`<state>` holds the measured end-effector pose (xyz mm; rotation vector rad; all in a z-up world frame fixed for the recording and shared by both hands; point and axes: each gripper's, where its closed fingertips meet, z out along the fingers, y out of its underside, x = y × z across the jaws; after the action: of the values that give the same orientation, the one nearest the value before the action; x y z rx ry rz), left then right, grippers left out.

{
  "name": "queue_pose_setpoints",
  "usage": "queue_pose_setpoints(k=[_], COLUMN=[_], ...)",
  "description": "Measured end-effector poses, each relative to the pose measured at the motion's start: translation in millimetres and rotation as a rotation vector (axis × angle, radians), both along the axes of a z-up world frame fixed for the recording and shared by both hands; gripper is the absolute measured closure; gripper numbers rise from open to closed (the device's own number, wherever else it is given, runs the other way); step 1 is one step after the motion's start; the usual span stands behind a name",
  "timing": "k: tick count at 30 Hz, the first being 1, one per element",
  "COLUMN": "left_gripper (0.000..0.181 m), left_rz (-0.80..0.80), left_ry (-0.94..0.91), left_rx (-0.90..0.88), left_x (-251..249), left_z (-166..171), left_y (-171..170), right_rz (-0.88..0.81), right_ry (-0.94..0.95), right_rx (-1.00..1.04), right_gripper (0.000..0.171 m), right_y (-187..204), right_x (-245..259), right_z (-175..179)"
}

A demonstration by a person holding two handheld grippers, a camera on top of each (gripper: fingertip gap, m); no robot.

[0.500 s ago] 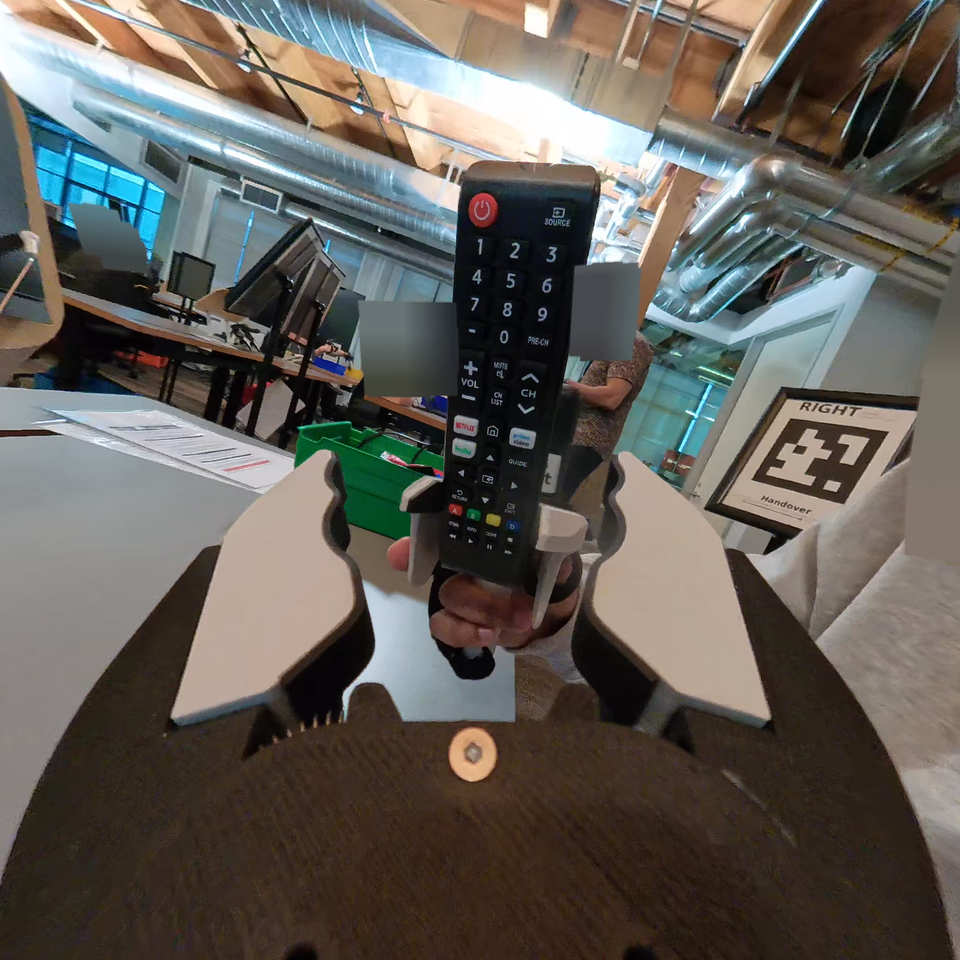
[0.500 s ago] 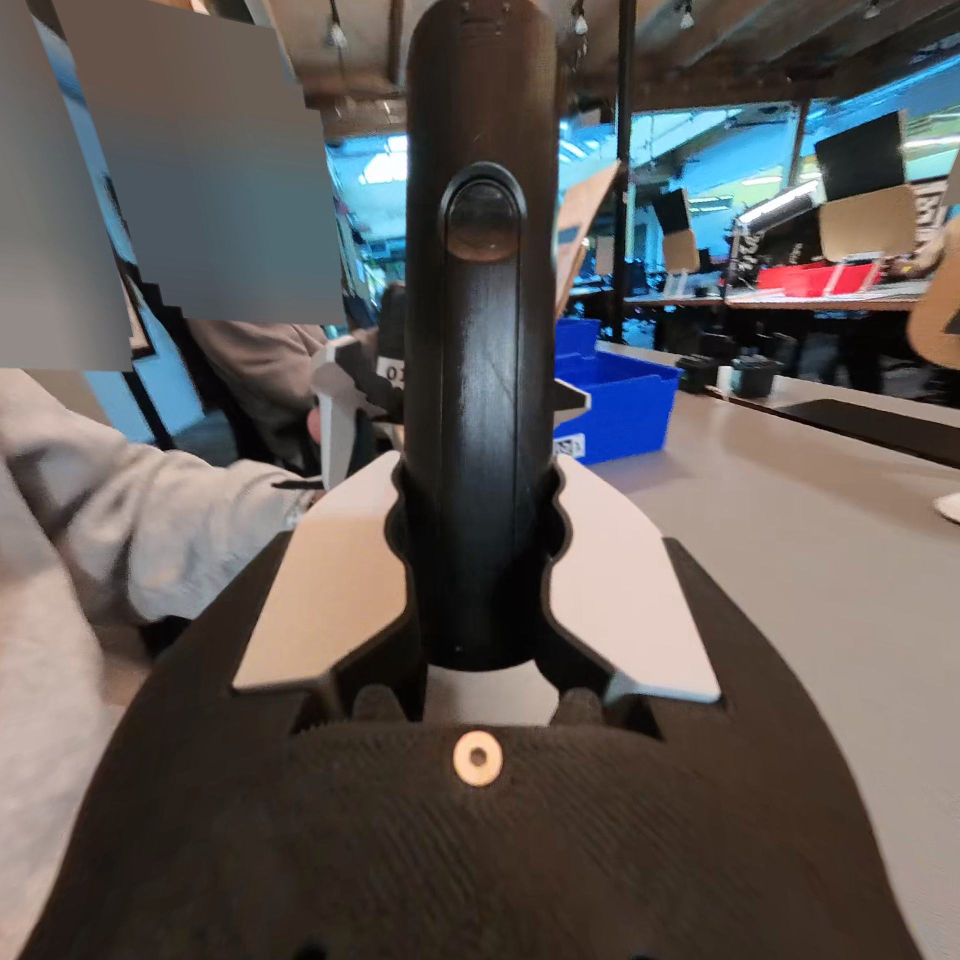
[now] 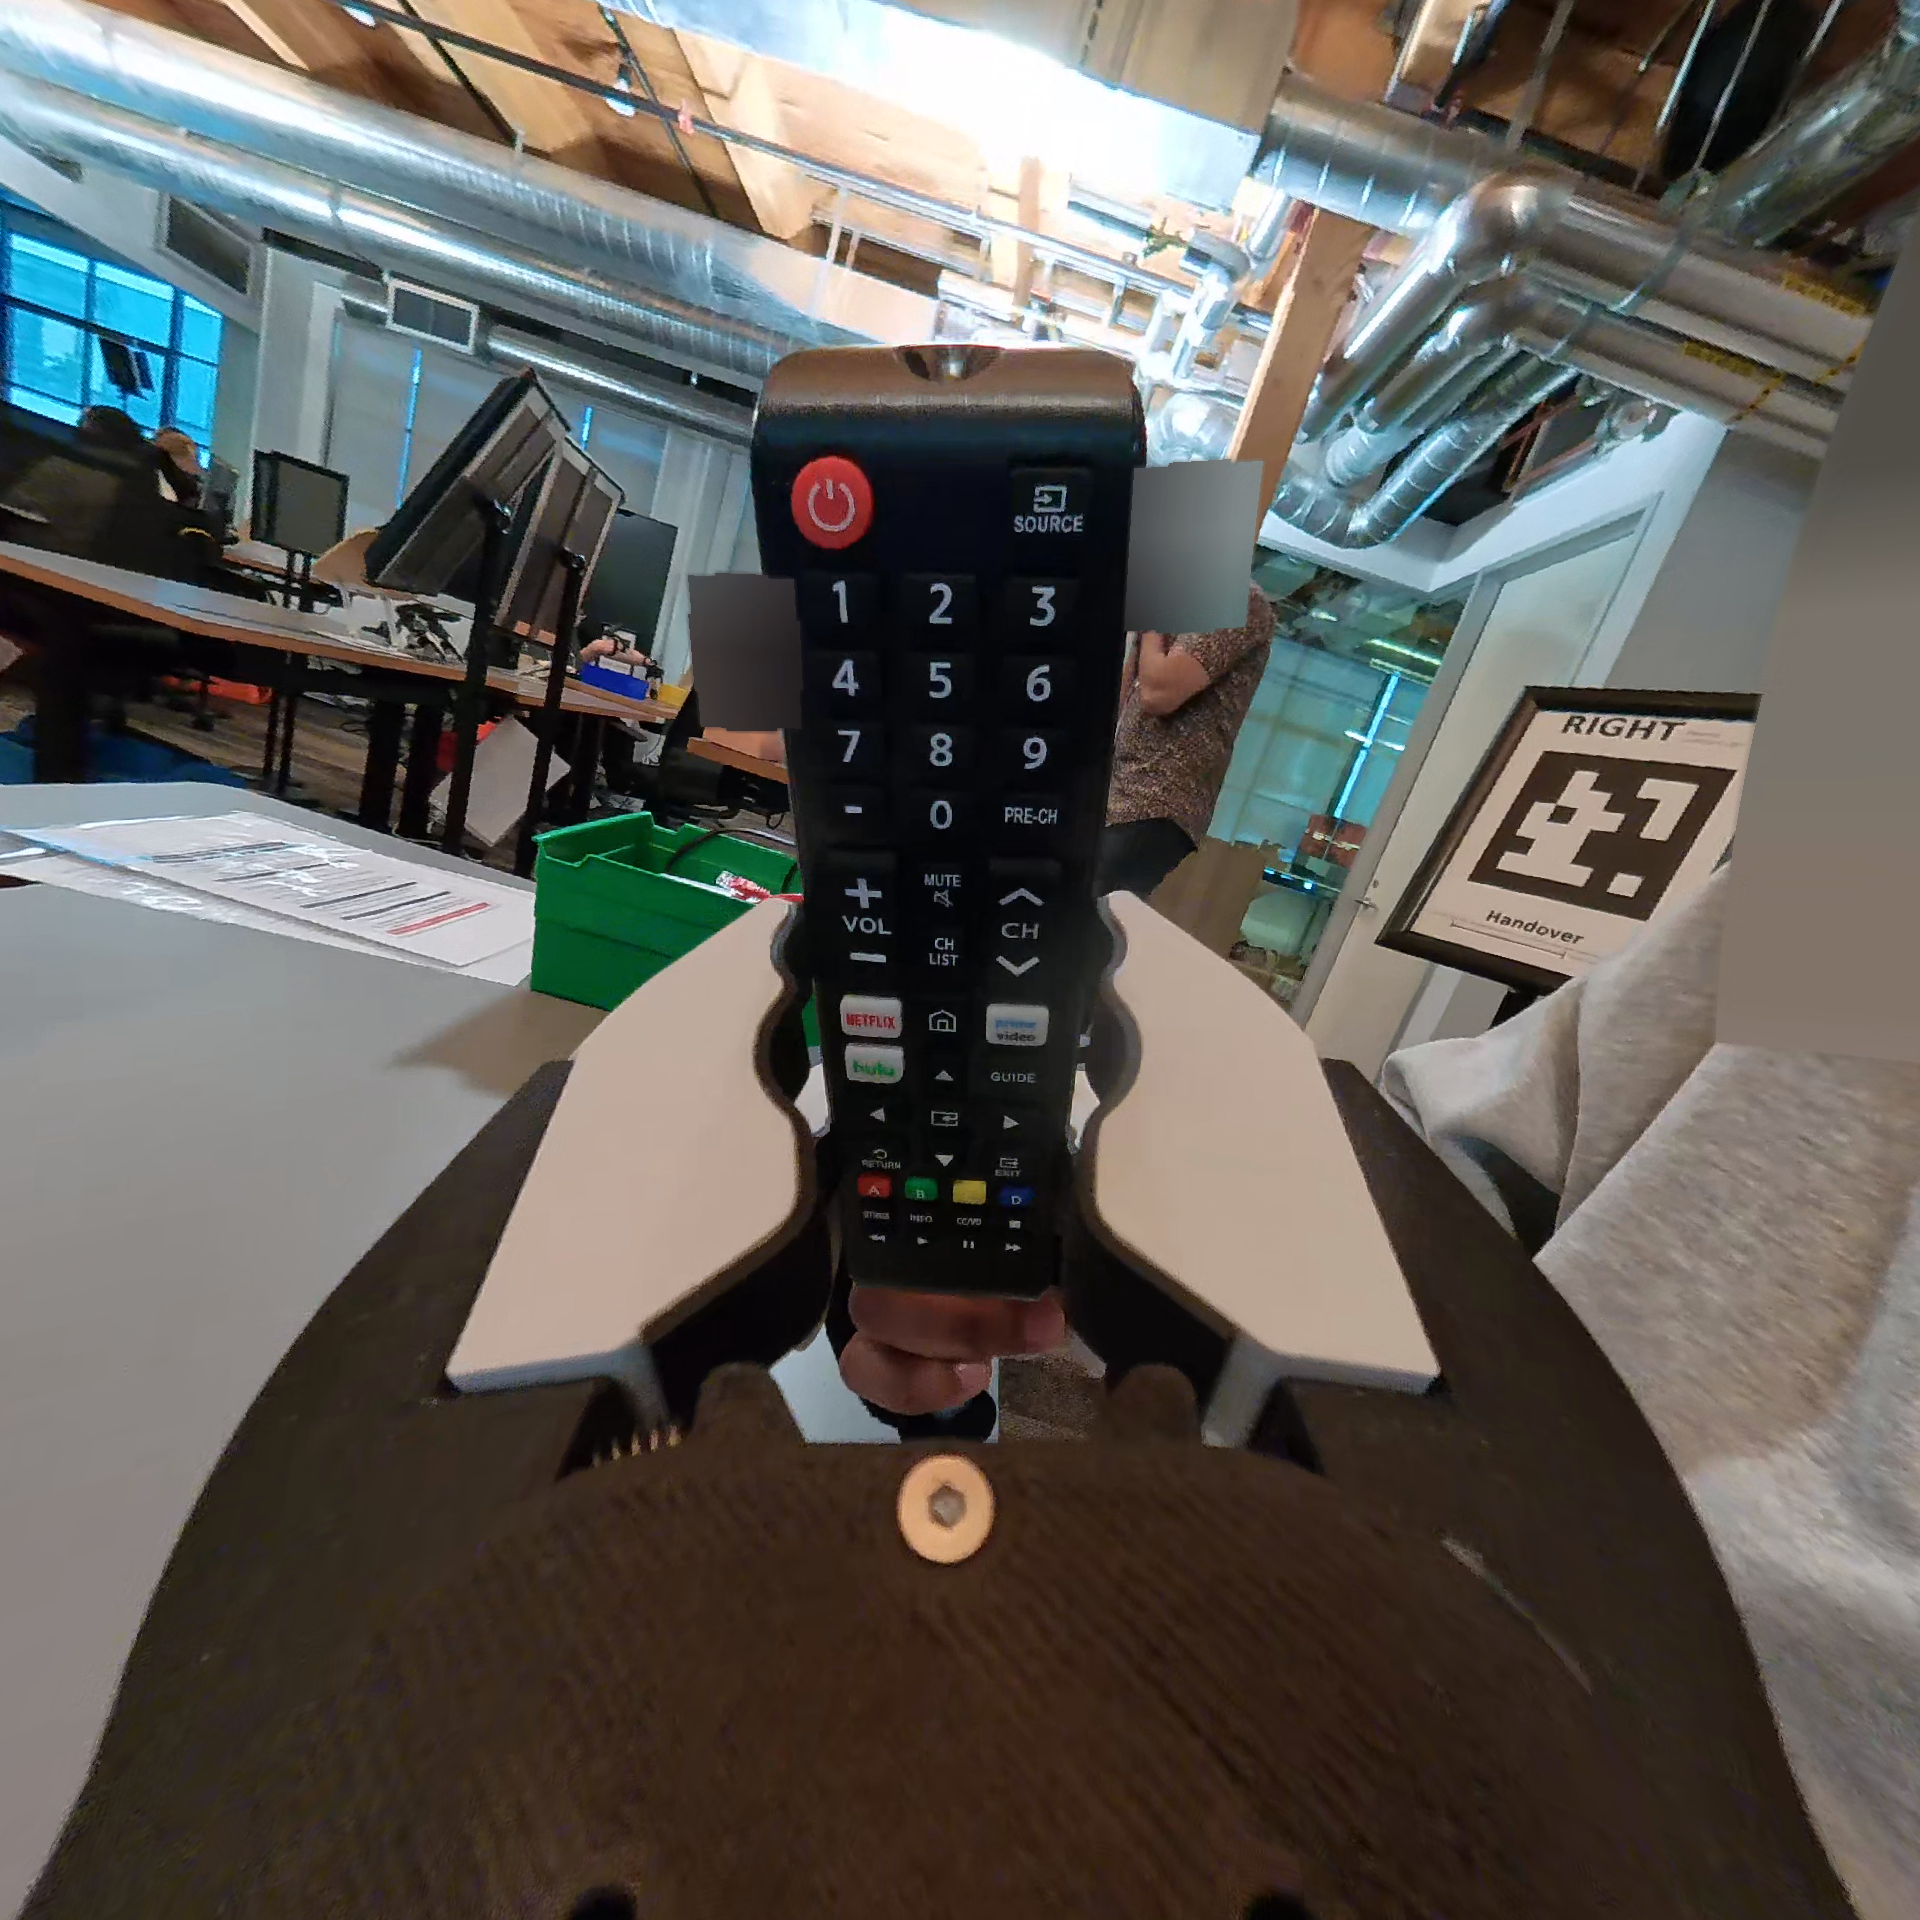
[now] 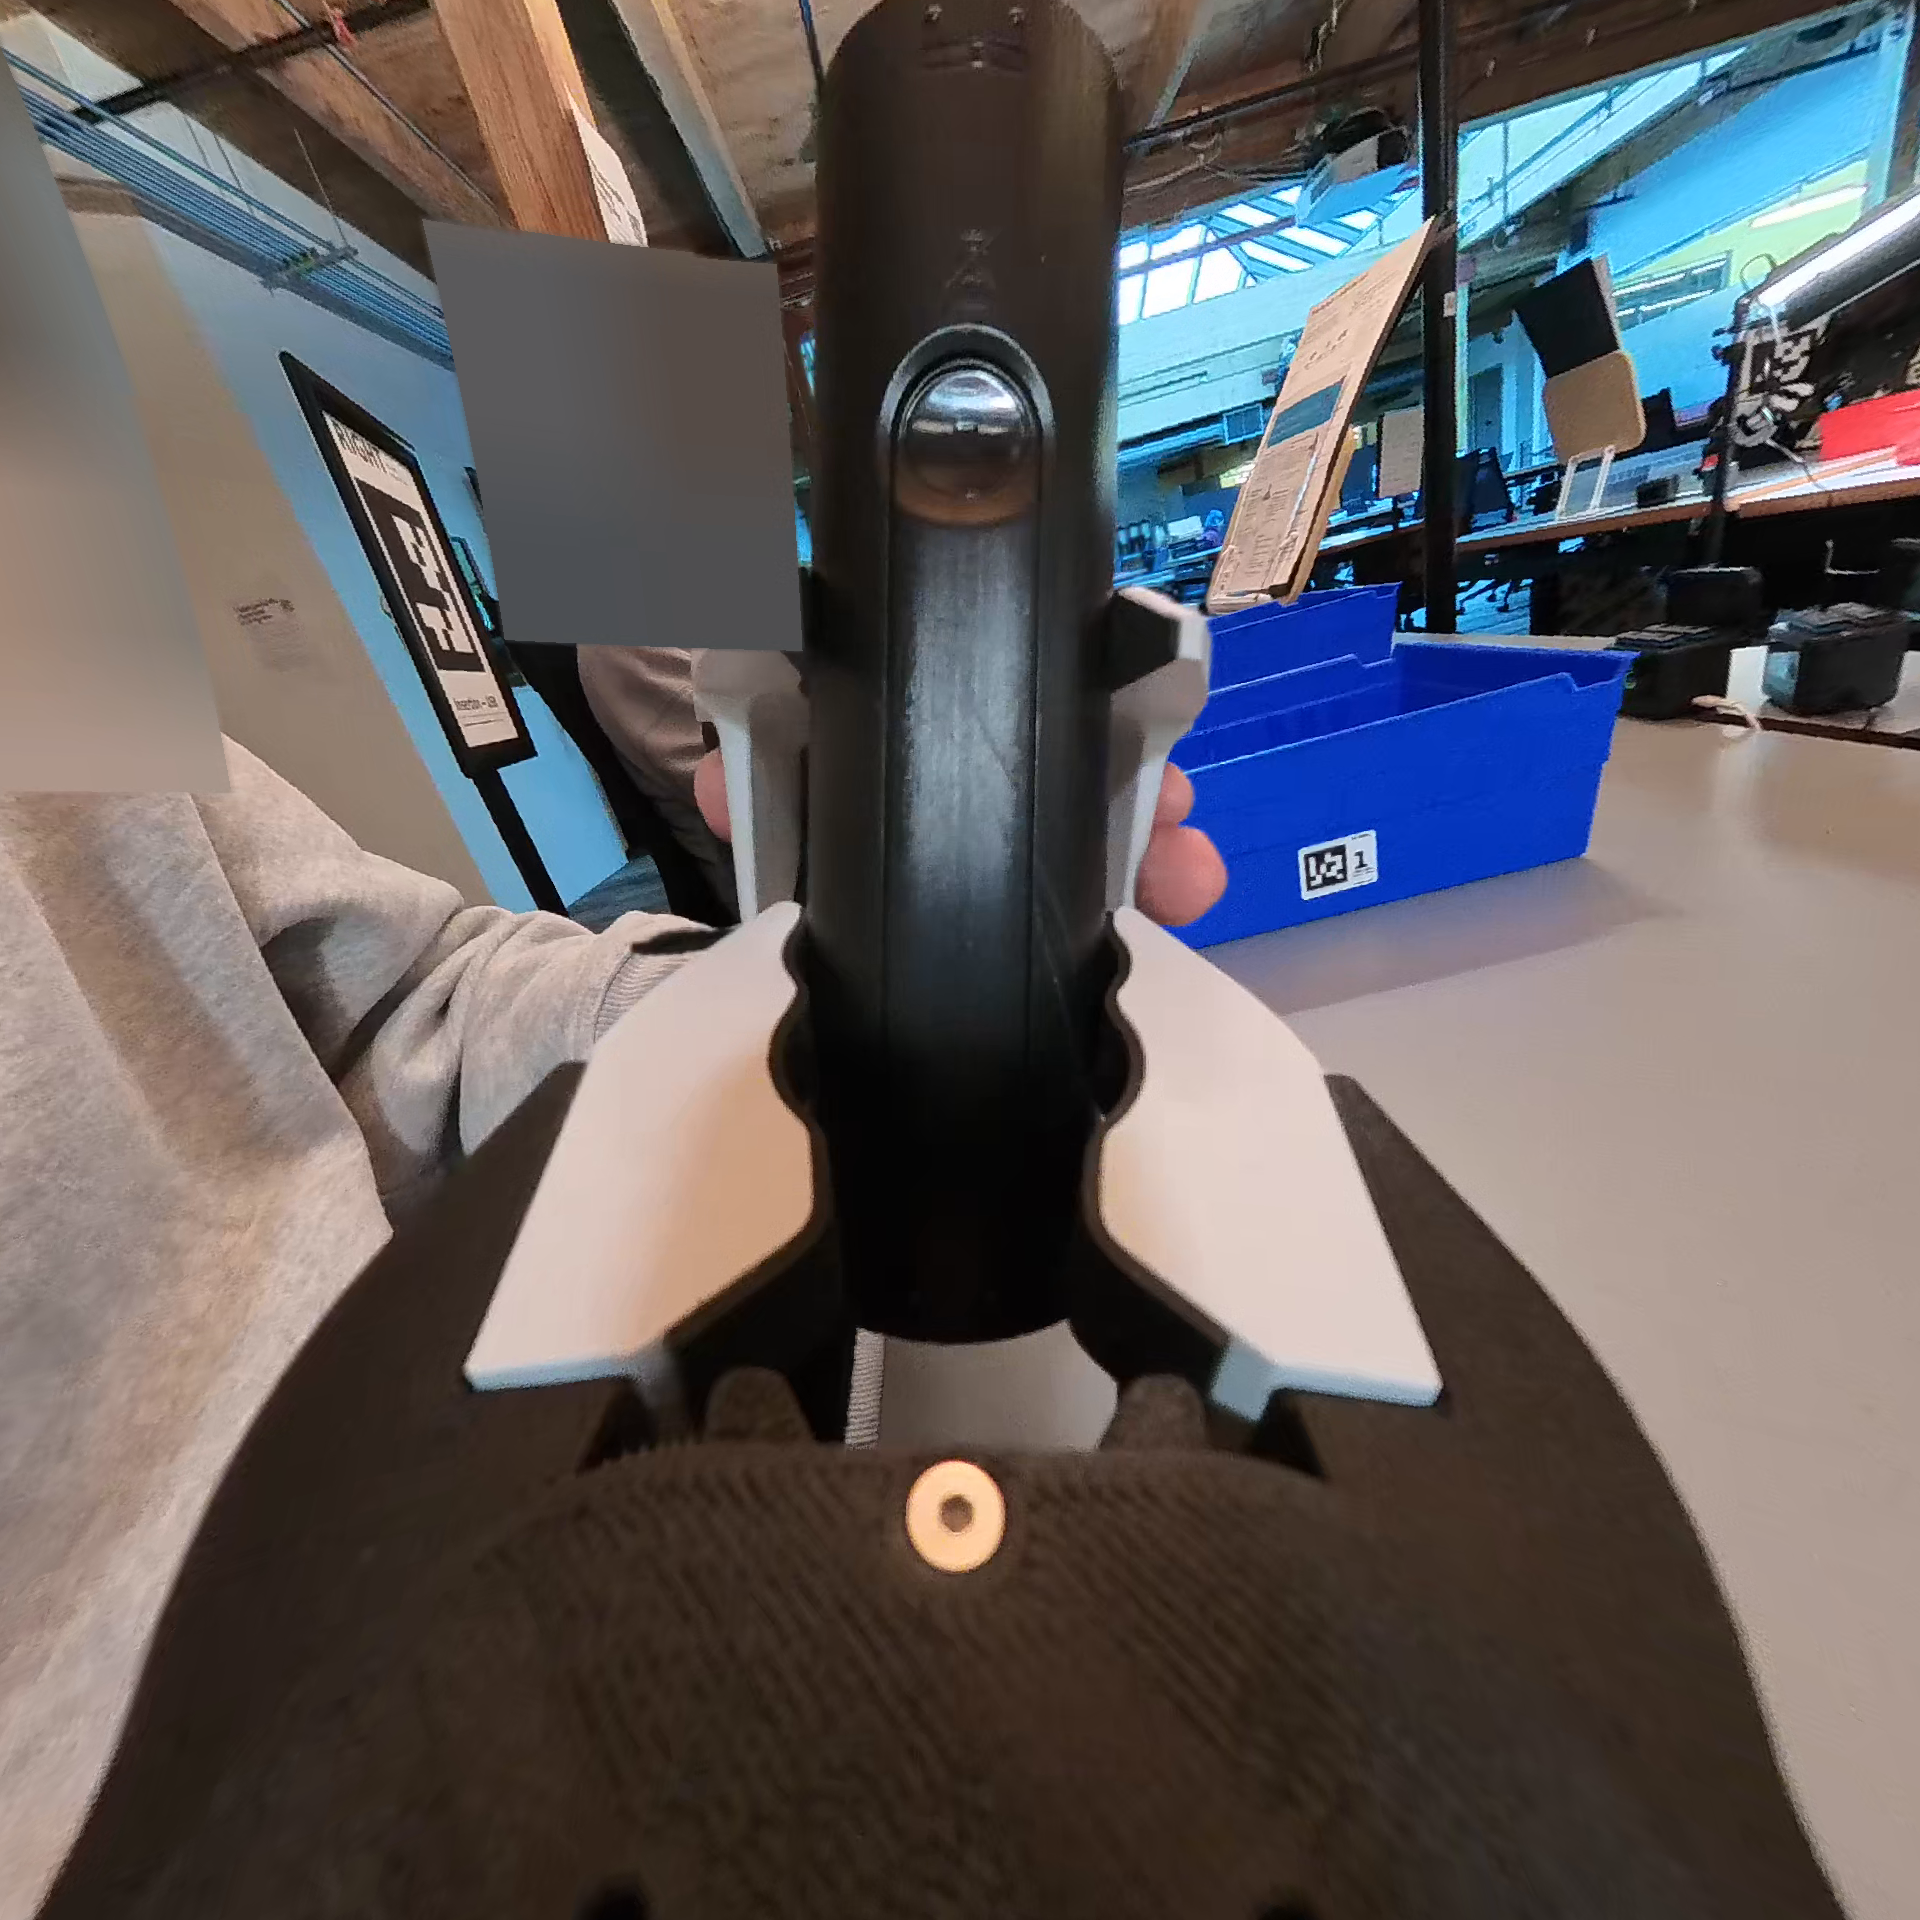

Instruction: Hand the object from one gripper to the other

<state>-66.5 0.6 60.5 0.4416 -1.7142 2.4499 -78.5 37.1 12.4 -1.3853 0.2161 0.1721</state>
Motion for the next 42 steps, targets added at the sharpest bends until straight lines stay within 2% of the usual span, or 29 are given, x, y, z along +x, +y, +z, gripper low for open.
queue_pose_setpoints(k=[8,10,12,15,18,21,24,26,27,31,34,37,41,42], left_gripper=[0.131,0.130,0.131,0.131,0.131,0.131,0.130,0.130,0.130,0.130,0.130,0.130,0.131,0.131], left_rz=[0.004,0.019,0.059,0.129,0.238,0.357,0.485,0.553,0.572,0.574,0.539,0.528,0.535,0.533], left_ry=[0.015,0.016,0.018,0.014,0.053,0.124,0.168,0.178,0.177,0.168,0.177,0.190,0.230,0.240], left_rx=[0.012,0.014,0.033,0.074,0.096,0.112,0.163,0.194,0.199,0.162,0.166,0.167,0.137,0.133], left_x=[3.4,5.9,13.0,25.3,43.3,60.6,73.3,76.6,76.2,66.0,57.2,51.6,50.4,50.9], left_z=[-6.0,-7.2,-10.7,-18.4,-25.4,-34.1,-44.6,-48.3,-48.4,-41.0,-40.8,-43.9,-46.5,-47.1], left_y=[0.2,1.9,5.4,13.6,24.8,36.5,46.9,50.3,50.2,40.8,27.9,19.3,17.8,18.3], right_rz=[-0.001,-0.015,-0.028,-0.089,-0.226,-0.364,-0.521,-0.600,-0.619,-0.604,-0.606,-0.630,-0.622,-0.618], right_ry=[0.032,0.056,0.093,0.120,0.040,-0.179,-0.397,-0.474,-0.488,-0.388,-0.317,-0.328,-0.303,-0.287], right_rx=[-0.022,-0.029,-0.041,-0.070,-0.155,-0.269,-0.461,-0.574,-0.616,-0.684,-0.624,-0.589,-0.583,-0.579], right_gripper=[0.115,0.101,0.078,0.067,0.069,0.062,0.072,0.083,0.083,0.088,0.103,0.119,0.140,0.141], right_y=[0.0,-1.9,-6.6,-18.5,-27.7,-24.8,-15.4,-9.2,-5.6,6.5,6.0,-1.4,-6.6,-7.1], right_x=[3.6,10.0,18.8,35.6,51.3,52.8,52.2,52.3,51.9,50.9,51.3,53.1,53.4,53.6], right_z=[-7.4,-13.3,-20.9,-28.4,-34.7,-35.8,-44.4,-52.0,-56.6,-77.1,-72.4,-62.9,-61.1,-60.9])
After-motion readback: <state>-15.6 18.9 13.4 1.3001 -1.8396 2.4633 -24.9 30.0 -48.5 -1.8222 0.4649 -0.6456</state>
